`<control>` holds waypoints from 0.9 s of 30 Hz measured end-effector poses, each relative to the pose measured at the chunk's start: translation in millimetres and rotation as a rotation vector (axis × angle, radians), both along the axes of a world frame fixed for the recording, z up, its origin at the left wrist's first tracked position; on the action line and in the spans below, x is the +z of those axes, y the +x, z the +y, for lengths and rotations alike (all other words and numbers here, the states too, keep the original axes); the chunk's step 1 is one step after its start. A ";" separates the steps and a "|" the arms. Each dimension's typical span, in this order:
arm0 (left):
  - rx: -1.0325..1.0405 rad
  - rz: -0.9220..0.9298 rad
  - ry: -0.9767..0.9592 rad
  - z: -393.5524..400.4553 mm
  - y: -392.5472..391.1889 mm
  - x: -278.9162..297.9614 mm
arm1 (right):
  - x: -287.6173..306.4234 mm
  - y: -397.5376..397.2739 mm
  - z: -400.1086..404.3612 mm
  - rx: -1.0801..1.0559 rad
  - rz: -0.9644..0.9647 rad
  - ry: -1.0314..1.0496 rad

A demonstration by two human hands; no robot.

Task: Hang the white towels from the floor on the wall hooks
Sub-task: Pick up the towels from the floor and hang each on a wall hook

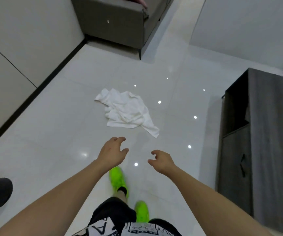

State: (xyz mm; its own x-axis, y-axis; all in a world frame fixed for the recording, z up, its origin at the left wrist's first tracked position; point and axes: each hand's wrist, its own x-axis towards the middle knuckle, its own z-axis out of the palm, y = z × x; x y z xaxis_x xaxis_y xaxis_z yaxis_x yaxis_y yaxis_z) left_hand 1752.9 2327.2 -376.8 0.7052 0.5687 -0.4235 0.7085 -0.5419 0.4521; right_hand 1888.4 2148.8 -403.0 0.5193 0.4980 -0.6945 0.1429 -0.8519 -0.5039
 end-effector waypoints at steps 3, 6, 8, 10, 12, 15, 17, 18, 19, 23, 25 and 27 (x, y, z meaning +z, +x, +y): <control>-0.016 0.016 -0.048 37.9 48.3 -30.5 | -26.9 42.9 35.1 -0.032 0.007 -0.043; -0.038 0.040 -0.097 79.0 97.1 -67.1 | -57.9 85.6 69.6 -0.068 0.027 -0.085; -0.051 0.080 -0.146 102.8 126.7 -88.1 | -74.7 111.5 88.1 -0.111 0.045 -0.124; -0.057 0.134 -0.193 120.7 152.4 -101.3 | -87.9 134.4 103.0 -0.145 0.076 -0.177; -0.080 0.184 -0.231 137.1 177.5 -112.8 | -100.5 157.9 116.4 -0.186 0.116 -0.213; -0.101 0.238 -0.272 159.9 215.5 -134.1 | -122.1 194.3 134.3 -0.274 0.162 -0.231; -0.105 0.272 -0.288 168.1 239.2 -151.5 | -141.4 217.9 140.4 -0.312 0.163 -0.239; -0.108 0.288 -0.292 170.3 250.0 -162.5 | -154.2 229.4 142.2 -0.324 0.162 -0.245; -0.112 0.300 -0.294 171.9 261.1 -176.7 | -170.3 241.6 143.4 -0.330 0.161 -0.251; -0.062 0.313 -0.307 172.4 301.1 -257.3 | -264.9 287.0 140.8 -0.356 0.202 -0.276; -0.012 0.321 -0.307 168.8 316.9 -311.2 | -331.3 310.9 137.0 -0.368 0.226 -0.289; 0.050 0.328 -0.308 160.0 326.5 -368.8 | -401.3 331.7 133.2 -0.391 0.276 -0.300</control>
